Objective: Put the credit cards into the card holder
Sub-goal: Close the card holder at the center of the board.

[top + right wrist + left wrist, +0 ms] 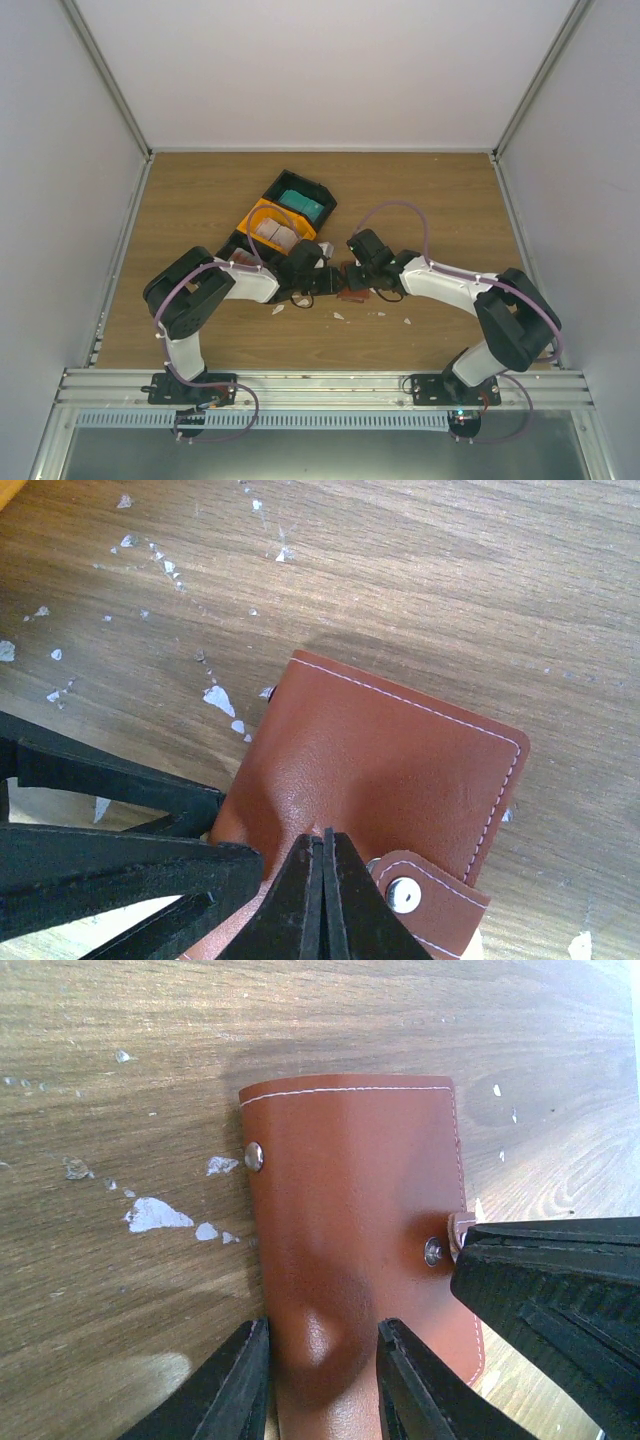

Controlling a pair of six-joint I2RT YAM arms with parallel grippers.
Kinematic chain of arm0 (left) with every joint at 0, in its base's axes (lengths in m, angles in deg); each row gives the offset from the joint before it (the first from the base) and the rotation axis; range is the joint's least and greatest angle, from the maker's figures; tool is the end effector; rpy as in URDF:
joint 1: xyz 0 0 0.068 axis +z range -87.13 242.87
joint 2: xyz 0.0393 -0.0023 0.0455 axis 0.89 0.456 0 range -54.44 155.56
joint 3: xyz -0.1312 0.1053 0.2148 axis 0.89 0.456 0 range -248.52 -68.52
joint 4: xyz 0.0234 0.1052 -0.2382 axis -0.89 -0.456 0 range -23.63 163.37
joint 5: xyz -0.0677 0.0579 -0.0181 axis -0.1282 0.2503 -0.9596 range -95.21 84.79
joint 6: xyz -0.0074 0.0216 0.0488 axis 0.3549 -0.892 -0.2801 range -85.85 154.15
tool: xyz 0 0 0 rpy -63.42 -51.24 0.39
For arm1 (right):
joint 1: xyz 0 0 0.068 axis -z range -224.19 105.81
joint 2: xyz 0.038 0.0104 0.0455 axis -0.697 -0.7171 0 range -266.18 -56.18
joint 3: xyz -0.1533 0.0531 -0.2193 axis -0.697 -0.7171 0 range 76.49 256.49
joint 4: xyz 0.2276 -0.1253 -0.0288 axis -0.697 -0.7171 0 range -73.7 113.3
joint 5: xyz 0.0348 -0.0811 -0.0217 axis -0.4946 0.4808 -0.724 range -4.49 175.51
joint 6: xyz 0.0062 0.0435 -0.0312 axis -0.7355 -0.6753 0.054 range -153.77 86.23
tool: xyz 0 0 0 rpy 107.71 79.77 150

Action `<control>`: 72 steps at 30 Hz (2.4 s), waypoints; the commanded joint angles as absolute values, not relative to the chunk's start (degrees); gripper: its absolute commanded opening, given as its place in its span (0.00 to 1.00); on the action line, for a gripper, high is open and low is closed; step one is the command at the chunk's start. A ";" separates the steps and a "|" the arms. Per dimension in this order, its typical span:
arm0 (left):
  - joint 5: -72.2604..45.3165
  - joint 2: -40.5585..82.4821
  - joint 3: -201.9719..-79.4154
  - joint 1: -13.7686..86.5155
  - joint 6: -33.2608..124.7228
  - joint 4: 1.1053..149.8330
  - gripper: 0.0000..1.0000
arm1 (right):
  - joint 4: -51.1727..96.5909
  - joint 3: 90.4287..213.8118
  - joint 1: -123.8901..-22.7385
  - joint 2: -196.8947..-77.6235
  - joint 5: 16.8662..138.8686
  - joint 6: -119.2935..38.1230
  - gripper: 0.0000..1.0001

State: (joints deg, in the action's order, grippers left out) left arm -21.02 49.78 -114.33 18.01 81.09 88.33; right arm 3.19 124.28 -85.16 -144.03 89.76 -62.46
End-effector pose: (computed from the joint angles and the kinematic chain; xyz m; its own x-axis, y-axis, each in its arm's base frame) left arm 0.2363 -0.2486 0.1178 -0.9311 -0.0651 -0.3588 0.2030 0.7248 -0.6583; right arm 0.2212 0.1887 0.1706 -0.8752 -0.1259 -0.4672 -0.2347 0.9548 0.1823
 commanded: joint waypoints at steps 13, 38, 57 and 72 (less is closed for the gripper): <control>-17.15 51.08 -112.07 18.35 81.25 81.04 0.33 | -12.27 133.12 -88.00 -149.00 103.35 -66.48 0.26; -18.35 49.44 -110.27 19.55 81.32 82.42 0.34 | -15.89 137.24 -90.15 -153.83 106.75 -69.55 0.00; -21.52 53.23 -112.57 19.54 80.86 83.52 0.31 | -10.00 134.59 -89.71 -151.76 100.47 -64.62 0.01; -20.99 53.92 -112.73 19.54 80.85 83.21 0.28 | -11.49 134.69 -89.89 -153.73 102.45 -62.55 0.00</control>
